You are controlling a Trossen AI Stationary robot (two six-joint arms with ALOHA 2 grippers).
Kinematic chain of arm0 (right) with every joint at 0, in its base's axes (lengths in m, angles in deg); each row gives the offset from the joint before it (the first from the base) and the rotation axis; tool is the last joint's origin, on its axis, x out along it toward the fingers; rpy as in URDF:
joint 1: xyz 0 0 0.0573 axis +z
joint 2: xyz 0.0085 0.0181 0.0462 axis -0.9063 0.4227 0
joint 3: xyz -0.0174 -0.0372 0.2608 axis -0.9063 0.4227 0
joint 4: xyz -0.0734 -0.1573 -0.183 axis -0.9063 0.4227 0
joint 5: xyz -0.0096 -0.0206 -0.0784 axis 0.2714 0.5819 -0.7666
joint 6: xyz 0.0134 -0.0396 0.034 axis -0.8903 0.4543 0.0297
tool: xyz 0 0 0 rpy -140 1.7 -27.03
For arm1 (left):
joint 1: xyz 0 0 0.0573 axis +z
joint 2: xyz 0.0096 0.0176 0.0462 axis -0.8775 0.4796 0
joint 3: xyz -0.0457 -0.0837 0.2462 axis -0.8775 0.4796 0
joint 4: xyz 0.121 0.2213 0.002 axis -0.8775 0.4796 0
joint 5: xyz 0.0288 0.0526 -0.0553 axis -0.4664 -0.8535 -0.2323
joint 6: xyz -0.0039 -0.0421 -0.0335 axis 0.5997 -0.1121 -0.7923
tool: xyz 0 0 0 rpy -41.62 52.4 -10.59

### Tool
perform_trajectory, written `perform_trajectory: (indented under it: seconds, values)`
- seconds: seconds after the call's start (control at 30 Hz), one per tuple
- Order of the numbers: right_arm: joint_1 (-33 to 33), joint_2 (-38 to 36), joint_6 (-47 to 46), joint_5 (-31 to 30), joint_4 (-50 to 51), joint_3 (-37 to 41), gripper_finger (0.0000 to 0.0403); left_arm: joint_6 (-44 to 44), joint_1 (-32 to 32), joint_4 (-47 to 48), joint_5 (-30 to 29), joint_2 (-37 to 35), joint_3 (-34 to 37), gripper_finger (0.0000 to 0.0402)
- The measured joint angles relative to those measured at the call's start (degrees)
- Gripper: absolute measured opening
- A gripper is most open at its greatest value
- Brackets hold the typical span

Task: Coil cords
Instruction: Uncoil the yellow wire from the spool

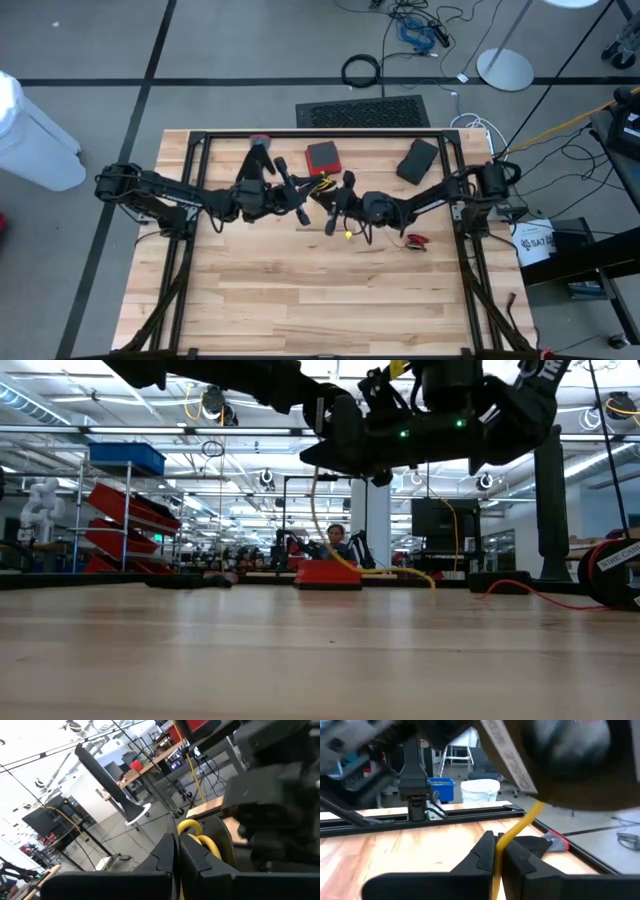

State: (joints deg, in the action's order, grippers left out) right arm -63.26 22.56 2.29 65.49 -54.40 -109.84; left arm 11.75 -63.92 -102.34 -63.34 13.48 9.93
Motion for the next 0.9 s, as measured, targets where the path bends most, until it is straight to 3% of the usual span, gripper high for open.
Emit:
perform_trajectory:
  seconds: [0.5,0.7,0.9]
  values:
    - [6.3,-1.2,3.0,-2.0,-0.4,0.0,0.0001,-0.3,2.8,6.7,-1.0,0.0,0.0,0.001]
    - [10.1,-6.0,13.2,-14.4,3.2,0.0,0.0001,-1.2,2.8,8.9,-1.5,0.0,0.0,0.001]
    - [12.3,-14.3,16.0,-27.1,17.4,0.0,0.0,-1.5,2.8,8.5,-1.6,0.0,0.0,0.001]
